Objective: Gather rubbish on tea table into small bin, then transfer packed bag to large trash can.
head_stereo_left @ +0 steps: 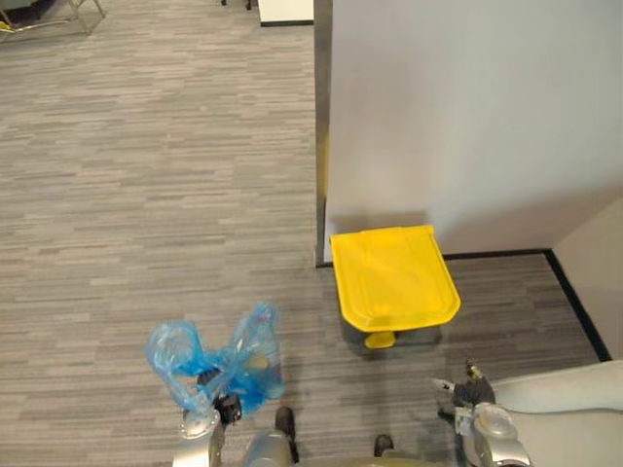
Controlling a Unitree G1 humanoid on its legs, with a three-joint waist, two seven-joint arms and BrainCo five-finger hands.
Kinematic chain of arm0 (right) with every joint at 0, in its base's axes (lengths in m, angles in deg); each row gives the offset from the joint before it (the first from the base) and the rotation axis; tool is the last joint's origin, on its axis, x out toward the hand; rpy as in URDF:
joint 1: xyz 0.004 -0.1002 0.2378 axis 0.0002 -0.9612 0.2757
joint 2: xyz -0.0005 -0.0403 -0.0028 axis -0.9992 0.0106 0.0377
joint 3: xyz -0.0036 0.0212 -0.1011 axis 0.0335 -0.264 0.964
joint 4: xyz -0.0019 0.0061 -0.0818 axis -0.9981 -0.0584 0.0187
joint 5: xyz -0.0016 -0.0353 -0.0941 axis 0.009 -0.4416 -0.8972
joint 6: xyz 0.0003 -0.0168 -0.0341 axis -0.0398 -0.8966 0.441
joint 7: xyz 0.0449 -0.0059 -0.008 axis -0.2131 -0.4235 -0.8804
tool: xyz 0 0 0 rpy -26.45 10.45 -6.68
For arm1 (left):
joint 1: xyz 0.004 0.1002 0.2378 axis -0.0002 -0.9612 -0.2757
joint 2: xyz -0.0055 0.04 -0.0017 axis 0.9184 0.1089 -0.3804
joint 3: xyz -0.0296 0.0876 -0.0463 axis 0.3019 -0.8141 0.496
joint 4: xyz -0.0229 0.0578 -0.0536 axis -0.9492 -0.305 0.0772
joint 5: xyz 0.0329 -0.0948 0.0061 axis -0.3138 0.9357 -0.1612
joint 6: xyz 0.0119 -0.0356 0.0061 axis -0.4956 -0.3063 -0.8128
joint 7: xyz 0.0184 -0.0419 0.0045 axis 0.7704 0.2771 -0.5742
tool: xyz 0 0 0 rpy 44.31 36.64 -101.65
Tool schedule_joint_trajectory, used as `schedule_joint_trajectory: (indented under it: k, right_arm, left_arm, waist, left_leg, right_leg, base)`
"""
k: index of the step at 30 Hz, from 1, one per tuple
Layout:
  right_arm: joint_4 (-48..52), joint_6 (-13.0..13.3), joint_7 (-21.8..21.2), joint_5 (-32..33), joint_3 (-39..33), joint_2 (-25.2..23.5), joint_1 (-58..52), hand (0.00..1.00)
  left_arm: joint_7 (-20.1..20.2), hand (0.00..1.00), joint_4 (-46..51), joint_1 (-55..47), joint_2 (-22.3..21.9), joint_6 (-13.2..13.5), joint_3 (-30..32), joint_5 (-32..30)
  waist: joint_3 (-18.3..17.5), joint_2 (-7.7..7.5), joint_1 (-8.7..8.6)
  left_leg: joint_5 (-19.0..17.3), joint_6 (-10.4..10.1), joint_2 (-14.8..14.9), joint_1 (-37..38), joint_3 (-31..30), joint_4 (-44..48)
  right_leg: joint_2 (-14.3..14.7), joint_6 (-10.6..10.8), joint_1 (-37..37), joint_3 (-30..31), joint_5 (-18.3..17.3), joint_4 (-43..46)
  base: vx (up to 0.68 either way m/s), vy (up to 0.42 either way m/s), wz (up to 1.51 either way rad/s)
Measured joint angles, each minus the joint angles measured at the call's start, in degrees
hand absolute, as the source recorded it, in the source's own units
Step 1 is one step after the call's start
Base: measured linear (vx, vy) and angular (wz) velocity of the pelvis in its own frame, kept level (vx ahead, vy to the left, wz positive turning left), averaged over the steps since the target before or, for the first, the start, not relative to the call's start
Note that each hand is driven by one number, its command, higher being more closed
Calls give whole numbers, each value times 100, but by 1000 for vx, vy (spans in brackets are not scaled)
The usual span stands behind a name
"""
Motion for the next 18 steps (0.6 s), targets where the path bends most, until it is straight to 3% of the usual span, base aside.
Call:
schedule_joint_trajectory:
  k: [6, 10, 13, 14, 16, 17, 18]
  right_arm:
    - [-126, 1, -7, 0, -2, 18, 90, 0]
    - [-127, 0, -6, -1, -2, 13, 147, 0]
    - [-55, -1, -8, -1, 11, -23, 279, 0]
    - [168, 3, -9, -1, 19, -57, 299, 0]
    - [439, 21, -9, -2, 19, -176, 273, 0]
    - [508, 20, -12, -2, 17, -233, 221, 0]
    - [528, 12, -11, -2, 18, -316, 217, 0]
  left_arm:
    - [-78, 100, -192, -105, 210, -4, 111, -3]
    - [-104, 100, -220, -99, 279, -12, 144, -3]
    - [-104, 100, -148, -119, 217, -21, 248, -1]
    - [-102, 100, -76, -141, 145, -21, 263, 0]
    - [-100, 100, 168, -178, 57, -14, 282, 36]
    - [-102, 100, 203, -105, 40, -8, 268, 38]
    - [-103, 100, 205, 26, 83, 3, 219, 38]
  waist:
    - [8, 16, -3]
    - [51, -18, 0]
    - [267, 9, 15]
    - [340, 111, 18]
    - [486, 150, -13]
    - [587, 184, -23]
    - [704, 80, -27]
  left_leg:
    - [259, -81, -22, 480, 295, -665]
    - [192, -46, -14, 531, 380, -590]
    - [-422, -65, 165, 513, 545, 249]
    - [-684, -52, 328, 505, 562, 584]
    - [-880, 50, 400, 663, 542, 771]
    - [-985, 74, 449, 705, 463, 871]
    - [-1055, 96, 455, 753, 405, 944]
  right_leg:
    - [102, 0, 57, 336, 195, -225]
    - [121, -27, 55, 472, 217, -192]
    - [179, -42, -19, 571, 207, 559]
    - [283, -66, -341, 492, 223, 1391]
    - [337, -366, -1086, 221, 318, 2947]
    - [344, -378, -1223, 18, 28, 2953]
    - [369, -335, -1285, -207, -33, 2470]
  base:
    - [-67, 22, -30]
    - [10, -8, -21]
    - [47, -14, -39]
    - [3, -6, -39]
    - [-1, 24, -31]
    - [41, 8, -1]
    - [50, -8, 14]
